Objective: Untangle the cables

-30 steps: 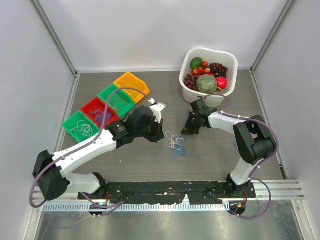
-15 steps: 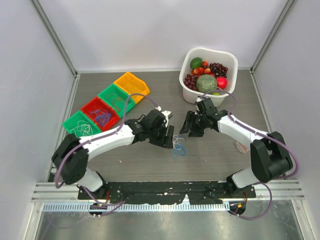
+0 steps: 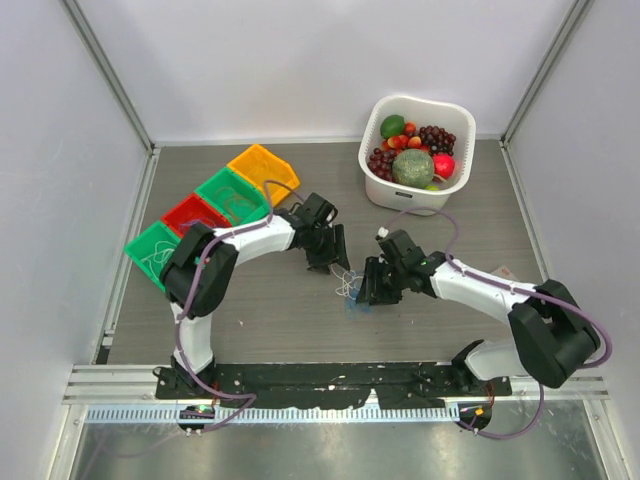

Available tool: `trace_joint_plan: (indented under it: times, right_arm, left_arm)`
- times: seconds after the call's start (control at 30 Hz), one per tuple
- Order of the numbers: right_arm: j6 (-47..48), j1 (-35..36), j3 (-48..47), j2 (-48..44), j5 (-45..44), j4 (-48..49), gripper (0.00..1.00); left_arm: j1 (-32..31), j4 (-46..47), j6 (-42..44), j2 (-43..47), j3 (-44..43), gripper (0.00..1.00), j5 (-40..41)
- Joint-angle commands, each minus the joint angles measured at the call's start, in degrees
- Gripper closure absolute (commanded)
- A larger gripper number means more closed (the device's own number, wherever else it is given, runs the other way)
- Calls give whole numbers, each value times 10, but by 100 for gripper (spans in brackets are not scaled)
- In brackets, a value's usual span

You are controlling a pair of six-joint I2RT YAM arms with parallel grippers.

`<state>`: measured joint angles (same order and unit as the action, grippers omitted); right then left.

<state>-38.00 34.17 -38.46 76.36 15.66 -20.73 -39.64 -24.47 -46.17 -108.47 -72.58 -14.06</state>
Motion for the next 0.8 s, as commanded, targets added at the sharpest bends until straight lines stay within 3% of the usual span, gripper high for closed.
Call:
trace_joint_plan:
  times: [0.0, 0.1, 0.17, 0.27, 0.33, 0.6, 0.77]
  right_arm:
    - [-26, 35, -9, 33, -58, 38, 55]
    - [-25, 52, -20, 54, -97, 32, 57]
    - [-20, 59, -28, 63, -127, 17, 64]
    - [-7, 67, -30, 53, -155, -7, 87]
    - [-4, 67, -24, 25, -204, -28, 99]
    - [-74, 53, -21, -224, -381, -185, 99]
    - [-86, 37, -78, -313, -459, -281, 99]
  left_arm:
    - [-6, 0, -20, -47, -39, 44, -60]
    - [-5, 1, -16, -57, -42, 60, -69]
    - [-4, -8, -6, -56, -42, 76, -64]
    - [7, -12, 4, -28, -30, 99, -47]
    - [19, -7, 7, 4, -18, 100, -40]
    - [109, -76, 71, 223, -4, 100, 65]
    - [176, -91, 105, 339, 5, 100, 82]
